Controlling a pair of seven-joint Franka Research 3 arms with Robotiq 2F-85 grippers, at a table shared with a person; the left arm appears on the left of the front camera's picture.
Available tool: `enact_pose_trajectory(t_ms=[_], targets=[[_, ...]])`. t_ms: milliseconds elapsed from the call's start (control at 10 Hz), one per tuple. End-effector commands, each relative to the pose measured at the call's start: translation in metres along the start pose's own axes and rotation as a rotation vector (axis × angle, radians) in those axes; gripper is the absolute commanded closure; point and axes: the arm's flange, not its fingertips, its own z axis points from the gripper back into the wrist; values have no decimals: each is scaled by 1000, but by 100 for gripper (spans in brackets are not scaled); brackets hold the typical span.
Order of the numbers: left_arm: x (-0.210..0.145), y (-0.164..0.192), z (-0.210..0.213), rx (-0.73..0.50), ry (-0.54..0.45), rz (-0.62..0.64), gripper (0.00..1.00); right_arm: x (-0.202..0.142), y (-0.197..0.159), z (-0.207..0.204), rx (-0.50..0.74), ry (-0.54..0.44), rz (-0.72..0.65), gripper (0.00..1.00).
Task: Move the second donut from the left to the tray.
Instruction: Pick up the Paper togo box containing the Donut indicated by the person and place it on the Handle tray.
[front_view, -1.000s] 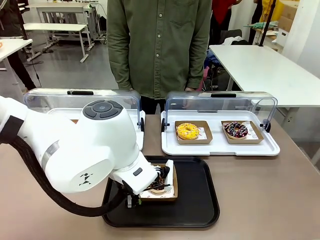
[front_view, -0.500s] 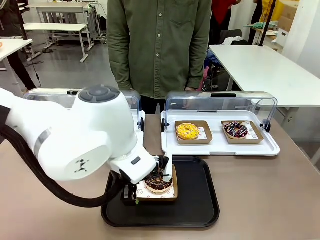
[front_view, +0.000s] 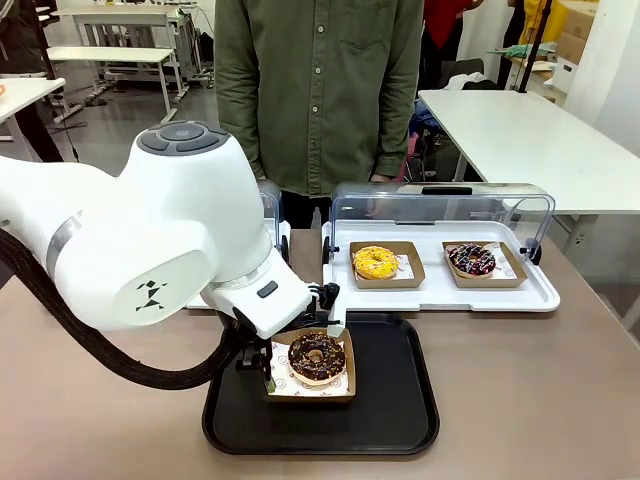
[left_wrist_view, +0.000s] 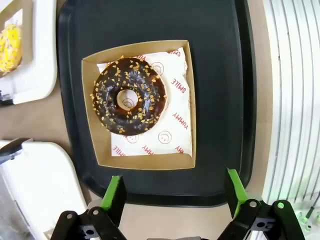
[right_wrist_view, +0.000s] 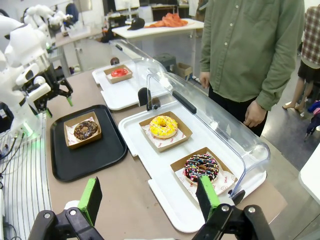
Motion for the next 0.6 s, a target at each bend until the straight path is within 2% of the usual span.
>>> enact_pose_trajectory(t_ms=[0,500], targets=[[1,-2,-2,8,-6,10,0,2,-2,0,-5,-30,28,0],[1,-2,-2,8,-6,10,0,2,-2,0,-5,-30,28,0]])
